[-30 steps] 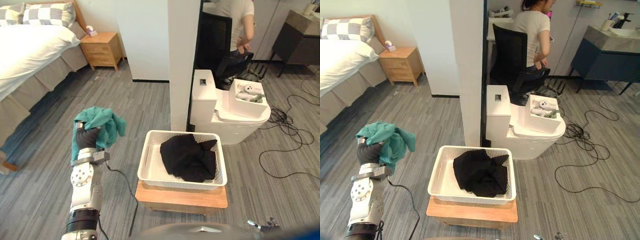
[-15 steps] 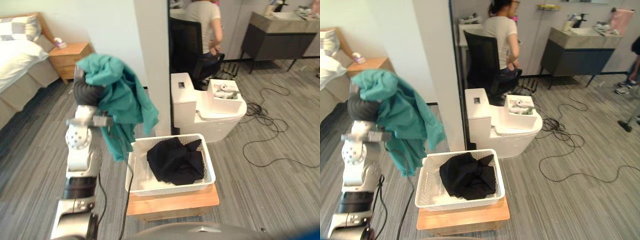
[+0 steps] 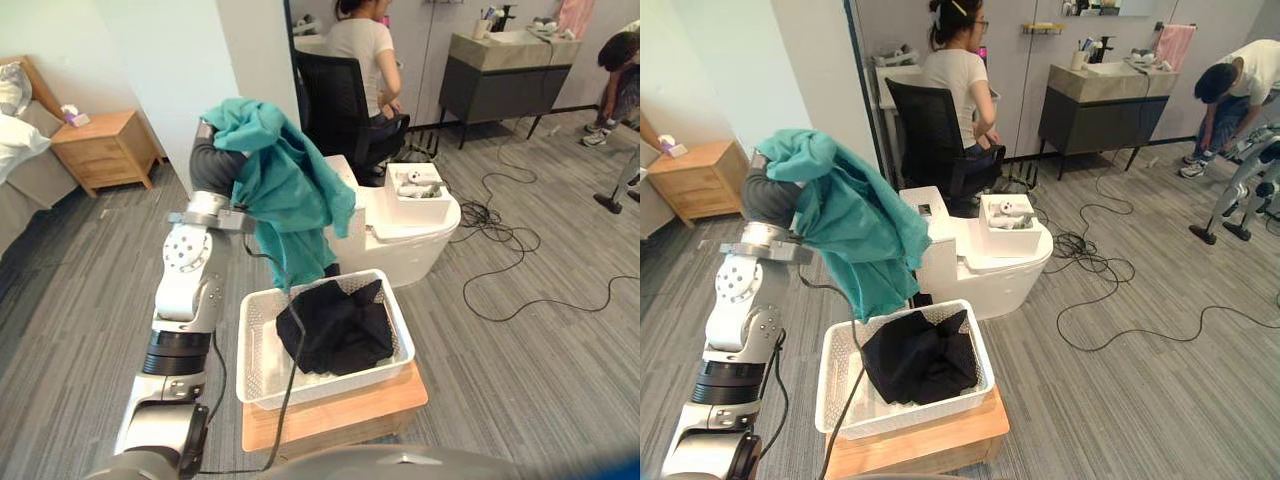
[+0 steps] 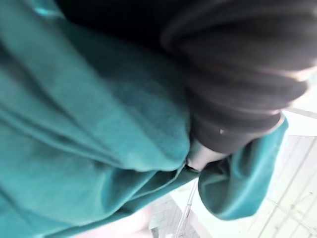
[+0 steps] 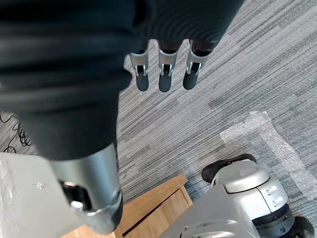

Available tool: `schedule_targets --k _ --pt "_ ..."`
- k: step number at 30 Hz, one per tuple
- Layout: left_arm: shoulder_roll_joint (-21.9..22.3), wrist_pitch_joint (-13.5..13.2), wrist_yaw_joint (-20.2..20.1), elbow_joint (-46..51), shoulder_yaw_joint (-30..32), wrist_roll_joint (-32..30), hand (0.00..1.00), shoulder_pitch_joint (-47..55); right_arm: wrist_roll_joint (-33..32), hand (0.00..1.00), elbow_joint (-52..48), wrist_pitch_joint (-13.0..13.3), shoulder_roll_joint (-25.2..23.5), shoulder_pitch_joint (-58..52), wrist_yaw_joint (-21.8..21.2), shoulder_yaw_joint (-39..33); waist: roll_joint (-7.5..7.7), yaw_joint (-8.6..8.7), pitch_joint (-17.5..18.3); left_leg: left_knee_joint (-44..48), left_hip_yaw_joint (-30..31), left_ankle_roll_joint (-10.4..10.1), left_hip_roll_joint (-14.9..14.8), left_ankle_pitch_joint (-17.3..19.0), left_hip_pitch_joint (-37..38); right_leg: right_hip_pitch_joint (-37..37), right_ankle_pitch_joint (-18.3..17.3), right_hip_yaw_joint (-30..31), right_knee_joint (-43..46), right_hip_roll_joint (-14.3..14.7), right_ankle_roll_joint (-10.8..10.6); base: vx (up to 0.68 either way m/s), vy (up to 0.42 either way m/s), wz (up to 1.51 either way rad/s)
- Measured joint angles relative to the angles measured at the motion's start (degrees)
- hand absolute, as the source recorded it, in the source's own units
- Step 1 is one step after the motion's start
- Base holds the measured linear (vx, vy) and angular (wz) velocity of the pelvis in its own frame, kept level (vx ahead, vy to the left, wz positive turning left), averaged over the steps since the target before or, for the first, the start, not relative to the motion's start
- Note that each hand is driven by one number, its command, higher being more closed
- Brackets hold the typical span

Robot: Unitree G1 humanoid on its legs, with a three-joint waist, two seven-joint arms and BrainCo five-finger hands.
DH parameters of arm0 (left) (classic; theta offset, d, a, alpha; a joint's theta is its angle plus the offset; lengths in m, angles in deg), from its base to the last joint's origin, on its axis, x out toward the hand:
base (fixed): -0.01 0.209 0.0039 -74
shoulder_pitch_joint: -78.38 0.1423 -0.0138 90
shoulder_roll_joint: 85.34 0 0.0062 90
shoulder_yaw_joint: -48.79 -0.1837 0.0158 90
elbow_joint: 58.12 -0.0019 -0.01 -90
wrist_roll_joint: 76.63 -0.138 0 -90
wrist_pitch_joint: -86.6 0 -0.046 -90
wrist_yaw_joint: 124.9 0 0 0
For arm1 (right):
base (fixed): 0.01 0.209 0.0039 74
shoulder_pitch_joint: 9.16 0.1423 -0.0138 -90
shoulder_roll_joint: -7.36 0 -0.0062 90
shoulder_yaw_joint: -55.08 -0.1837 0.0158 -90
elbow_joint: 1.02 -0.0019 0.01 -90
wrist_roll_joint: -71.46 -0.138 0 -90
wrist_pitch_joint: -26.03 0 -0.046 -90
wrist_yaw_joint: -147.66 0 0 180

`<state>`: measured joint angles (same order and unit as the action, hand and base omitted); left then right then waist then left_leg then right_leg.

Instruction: Tidy the bed and pick cloth on bed and put in laundry

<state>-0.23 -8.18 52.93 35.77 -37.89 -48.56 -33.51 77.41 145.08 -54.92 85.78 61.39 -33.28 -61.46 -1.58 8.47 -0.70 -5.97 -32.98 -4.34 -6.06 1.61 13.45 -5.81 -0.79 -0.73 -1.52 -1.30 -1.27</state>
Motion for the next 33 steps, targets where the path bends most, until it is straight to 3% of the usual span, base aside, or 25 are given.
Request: schedule_targets --k 7,11,16,23,28,33 --pt "0.9 0.0 -2.9 -1.0 0.0 -0.1 1.00 0.4 0.0 0.00 0.0 -1.2 -0.1 -0.7 -0.1 0.0 0.33 -0.08 -0.2 0.0 0.0 0.0 0.1 0.0 -0.4 0.4 0.1 0.0 0.0 0.0 -0.1 0.00 0.000 0.00" --pt "4.2 0.5 -5.6 -1.0 -1.1 -0.1 1.00 5.2 -0.1 0.00 0.0 -2.1 -0.8 -0.7 -0.2 0.0 0.28 -0.13 -0.2 0.0 0.0 0.0 0.0 0.0 -0.4 0.3 0.1 0.0 -0.1 0.0 -0.1 -0.01 -0.003 0.00" --pt "7.2 3.4 -7.5 -1.4 -5.4 -0.6 1.00 12.6 -0.2 0.00 0.0 -3.2 -2.3 -0.9 -0.6 0.2 0.28 -0.15 -0.7 0.0 0.1 0.0 0.0 0.0 -0.3 0.2 0.1 0.0 -0.1 0.0 -0.1 -0.04 -0.011 0.00" --pt "9.6 4.1 -8.6 -6.1 -10.6 -3.0 1.00 16.7 -1.3 0.00 -0.2 -3.7 -2.1 -0.8 -0.7 3.1 0.10 -0.30 -2.0 0.0 -1.0 -0.2 0.0 0.8 -1.5 1.9 0.1 0.6 0.4 0.0 -0.2 -0.03 -0.006 -0.04" --pt "10.5 3.8 -6.3 -10.4 -13.0 -5.6 1.00 17.0 -2.2 0.00 -2.3 -4.4 -2.1 -0.4 -1.0 6.9 -0.28 -0.20 -4.7 0.0 -1.3 0.3 0.0 0.4 -2.5 3.8 -0.6 0.4 2.0 -0.1 -0.3 0.01 -0.001 -0.02" --pt "9.1 3.4 0.5 -20.5 -13.4 -9.2 1.00 14.7 -2.7 0.00 -3.4 -4.9 -1.4 2.8 -1.1 9.1 0.41 0.01 -6.1 0.3 -1.2 0.5 0.2 -0.1 -6.7 9.1 -1.5 0.0 4.3 -0.3 -0.4 0.01 -0.001 0.04"
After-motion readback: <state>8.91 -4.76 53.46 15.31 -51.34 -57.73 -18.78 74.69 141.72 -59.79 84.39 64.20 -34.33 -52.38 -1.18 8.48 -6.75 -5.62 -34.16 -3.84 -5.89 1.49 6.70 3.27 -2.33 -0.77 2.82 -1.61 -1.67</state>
